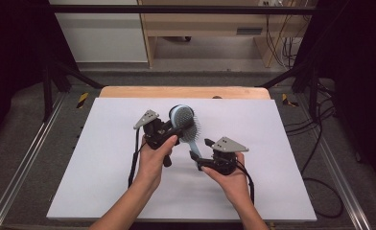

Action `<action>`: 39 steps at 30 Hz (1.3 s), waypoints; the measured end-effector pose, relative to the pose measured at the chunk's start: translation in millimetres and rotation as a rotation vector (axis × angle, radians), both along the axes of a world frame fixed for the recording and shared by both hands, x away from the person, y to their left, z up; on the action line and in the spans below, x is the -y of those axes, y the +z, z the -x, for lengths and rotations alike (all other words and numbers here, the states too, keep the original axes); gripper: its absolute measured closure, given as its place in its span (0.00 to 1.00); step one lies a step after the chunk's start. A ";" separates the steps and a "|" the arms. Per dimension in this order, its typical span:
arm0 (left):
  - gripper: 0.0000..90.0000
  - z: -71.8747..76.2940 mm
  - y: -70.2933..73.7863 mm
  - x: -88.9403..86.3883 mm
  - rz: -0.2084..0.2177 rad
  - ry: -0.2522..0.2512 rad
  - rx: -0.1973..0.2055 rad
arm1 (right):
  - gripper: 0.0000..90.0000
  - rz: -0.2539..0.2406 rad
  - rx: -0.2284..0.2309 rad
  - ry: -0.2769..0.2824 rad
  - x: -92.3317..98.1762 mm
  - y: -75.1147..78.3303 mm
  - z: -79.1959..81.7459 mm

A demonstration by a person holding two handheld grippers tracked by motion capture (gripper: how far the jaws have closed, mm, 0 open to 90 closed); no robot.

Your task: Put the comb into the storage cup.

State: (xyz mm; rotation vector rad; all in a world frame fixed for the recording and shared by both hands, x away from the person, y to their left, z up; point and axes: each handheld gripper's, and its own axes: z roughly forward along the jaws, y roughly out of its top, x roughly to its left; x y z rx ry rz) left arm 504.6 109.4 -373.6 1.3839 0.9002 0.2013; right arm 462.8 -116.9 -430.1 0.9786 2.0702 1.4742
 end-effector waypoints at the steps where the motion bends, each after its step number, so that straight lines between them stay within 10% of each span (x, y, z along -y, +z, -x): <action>1: 0.56 -0.4 0.7 -1.4 -0.001 0.007 0.007 | 0.19 0.015 -0.002 -0.010 1.6 -0.5 -0.2; 10: 0.56 -5.7 12.8 -13.2 -0.009 0.037 0.057 | 0.09 0.046 -0.062 -0.022 23.4 -4.1 -1.6; 25: 0.56 -24.7 40.4 -8.8 0.005 0.059 0.108 | 0.05 0.023 -0.001 -0.203 90.5 -23.5 23.8; 39: 0.56 -46.2 59.2 -7.7 -0.010 0.087 0.152 | 0.07 0.086 0.066 -0.277 95.0 -23.2 23.4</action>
